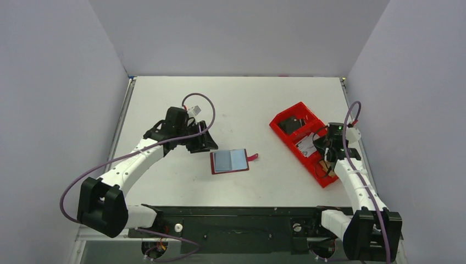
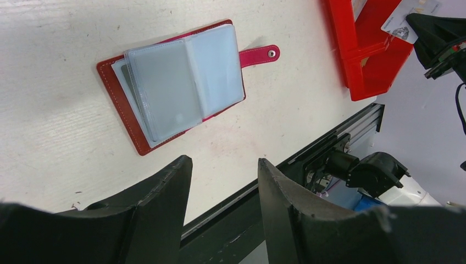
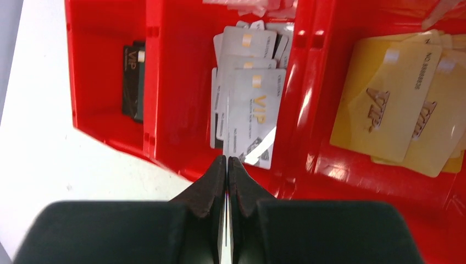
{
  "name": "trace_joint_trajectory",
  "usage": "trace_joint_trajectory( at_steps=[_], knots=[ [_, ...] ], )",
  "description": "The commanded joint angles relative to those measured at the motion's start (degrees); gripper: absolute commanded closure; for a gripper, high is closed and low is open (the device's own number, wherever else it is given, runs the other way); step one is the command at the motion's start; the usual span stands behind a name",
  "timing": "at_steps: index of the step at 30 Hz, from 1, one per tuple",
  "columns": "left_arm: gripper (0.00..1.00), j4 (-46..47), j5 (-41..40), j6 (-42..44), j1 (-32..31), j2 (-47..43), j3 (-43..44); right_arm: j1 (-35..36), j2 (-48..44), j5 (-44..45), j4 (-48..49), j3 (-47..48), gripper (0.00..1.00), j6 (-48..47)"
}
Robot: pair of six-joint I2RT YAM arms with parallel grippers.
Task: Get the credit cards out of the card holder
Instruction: Place the credit card in the storage box.
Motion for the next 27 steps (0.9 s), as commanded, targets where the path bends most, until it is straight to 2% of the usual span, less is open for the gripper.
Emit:
trace_joint_trajectory(
  at_steps=[1, 9, 15, 18, 23, 27],
  knots=[
    [0.55, -0.5, -0.8, 1.5, 0.0, -2.0, 1.8, -2.2, 2.8, -1.0, 6.6, 1.4, 1.0, -1.3],
    [0.55, -1.4, -1.2, 2.0, 0.0, -2.1, 2.5, -2.8, 7.7, -3.4, 12.9, 1.3, 1.0, -0.6],
    [0.55, -1.8, -1.2, 2.3, -0.1, -2.2, 2.8, -2.8, 9.6, -4.4, 14.2, 1.2, 0.99, 0.2],
    [0.55, -1.8, -1.1, 2.4, -0.2, -2.1, 2.8, -2.9, 9.6, -4.6, 14.4, 1.2, 0.87, 0.3],
    [0.55, -1.8, -1.2, 2.5, -0.4, -1.9, 2.9, -2.8, 8.5, -4.6, 13.6, 1.2, 0.61, 0.0],
    [0.55, -1.7, -1.4, 2.3, -0.6, -1.6, 2.9, -2.8, 6.9, -6.6, 12.1, 1.7, 0.53, -0.3]
  ],
)
